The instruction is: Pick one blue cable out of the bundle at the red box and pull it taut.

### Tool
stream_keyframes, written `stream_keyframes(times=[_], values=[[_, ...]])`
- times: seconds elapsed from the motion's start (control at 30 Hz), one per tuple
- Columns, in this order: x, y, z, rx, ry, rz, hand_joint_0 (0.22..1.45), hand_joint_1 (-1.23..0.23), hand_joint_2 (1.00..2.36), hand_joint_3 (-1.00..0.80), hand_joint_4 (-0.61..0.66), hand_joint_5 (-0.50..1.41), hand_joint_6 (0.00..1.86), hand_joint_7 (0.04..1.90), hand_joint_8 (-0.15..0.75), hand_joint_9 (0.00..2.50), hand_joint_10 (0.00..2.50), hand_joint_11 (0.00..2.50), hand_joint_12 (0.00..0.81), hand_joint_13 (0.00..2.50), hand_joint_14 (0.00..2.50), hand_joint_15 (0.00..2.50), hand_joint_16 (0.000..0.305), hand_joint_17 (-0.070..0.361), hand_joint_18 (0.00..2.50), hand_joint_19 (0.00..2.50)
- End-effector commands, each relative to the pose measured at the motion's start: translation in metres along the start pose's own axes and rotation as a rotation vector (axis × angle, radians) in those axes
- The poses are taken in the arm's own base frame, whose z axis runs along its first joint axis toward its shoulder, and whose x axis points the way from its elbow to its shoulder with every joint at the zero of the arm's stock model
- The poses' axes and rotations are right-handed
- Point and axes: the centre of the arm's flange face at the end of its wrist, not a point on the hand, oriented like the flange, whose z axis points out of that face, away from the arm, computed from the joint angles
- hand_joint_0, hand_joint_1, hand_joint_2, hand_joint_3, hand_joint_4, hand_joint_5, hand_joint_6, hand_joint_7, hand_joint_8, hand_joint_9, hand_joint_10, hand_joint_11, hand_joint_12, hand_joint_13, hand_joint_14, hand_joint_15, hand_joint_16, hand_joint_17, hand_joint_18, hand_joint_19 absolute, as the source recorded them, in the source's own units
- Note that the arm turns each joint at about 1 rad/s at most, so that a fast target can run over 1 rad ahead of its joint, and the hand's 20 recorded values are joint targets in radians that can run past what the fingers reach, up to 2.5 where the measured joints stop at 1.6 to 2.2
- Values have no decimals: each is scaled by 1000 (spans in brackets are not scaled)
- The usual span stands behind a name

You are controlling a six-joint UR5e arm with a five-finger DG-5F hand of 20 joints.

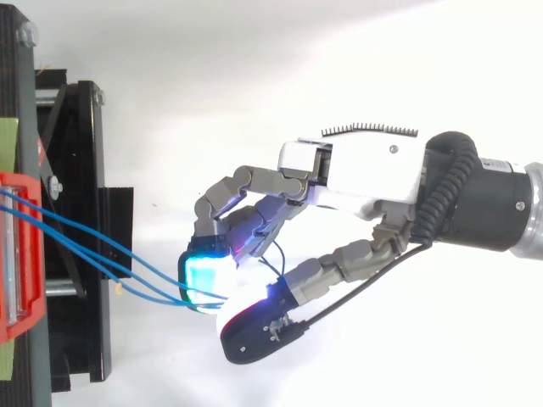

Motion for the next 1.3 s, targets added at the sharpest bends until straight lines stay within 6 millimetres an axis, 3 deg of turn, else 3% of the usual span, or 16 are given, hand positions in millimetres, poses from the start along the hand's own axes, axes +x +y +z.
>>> stream_keyframes(times=[0.0,0.2,0.4,0.77,0.9,1.03,1.27], values=[[0,0,0,4,2,20,835,-954,1015,-309,-4,-174,939,1144,319,841,10,404,367,570,6,184,57,128,767,367],[-1,0,-3,42,1,57,853,-957,1011,-368,44,-196,924,994,299,770,9,388,366,514,6,168,56,126,706,359],[-2,-4,-9,91,-1,51,841,-972,1006,-439,59,-208,915,960,288,716,9,378,371,500,5,155,56,127,718,319],[-1,5,-5,74,0,60,711,-1008,1000,-500,147,-219,907,885,297,676,9,390,379,488,5,148,58,130,741,283],[-1,7,-4,69,0,61,605,-943,1000,-500,183,-204,892,904,325,723,9,401,387,495,5,158,60,135,751,317],[-1,8,-4,69,0,61,625,-819,1000,-500,197,-178,884,961,338,783,11,396,387,531,6,168,60,134,782,328],[-1,8,-4,69,0,61,676,-808,1018,-253,142,-167,910,1037,349,837,11,414,388,574,7,174,60,134,829,330]])
